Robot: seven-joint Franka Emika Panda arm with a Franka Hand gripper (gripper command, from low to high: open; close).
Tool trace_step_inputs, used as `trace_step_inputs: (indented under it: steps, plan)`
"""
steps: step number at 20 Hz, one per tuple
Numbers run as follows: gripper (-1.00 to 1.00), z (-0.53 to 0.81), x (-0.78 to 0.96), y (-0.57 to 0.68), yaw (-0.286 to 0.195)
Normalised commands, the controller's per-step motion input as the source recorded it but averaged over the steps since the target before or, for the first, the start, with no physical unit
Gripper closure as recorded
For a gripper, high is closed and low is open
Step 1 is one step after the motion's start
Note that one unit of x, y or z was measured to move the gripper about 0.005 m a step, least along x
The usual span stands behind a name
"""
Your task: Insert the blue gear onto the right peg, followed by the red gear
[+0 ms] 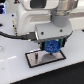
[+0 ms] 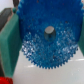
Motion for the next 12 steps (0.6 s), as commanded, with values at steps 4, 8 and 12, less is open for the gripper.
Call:
trace_step_inputs:
  steps: [4, 8, 12]
  plan:
    - [1.00, 0.40, 0.38, -0.10, 0.000]
    - [1.00, 0.42, 0.40, -0.06, 0.000]
    - [1.00, 0.06, 0.30, -0.03, 0.000]
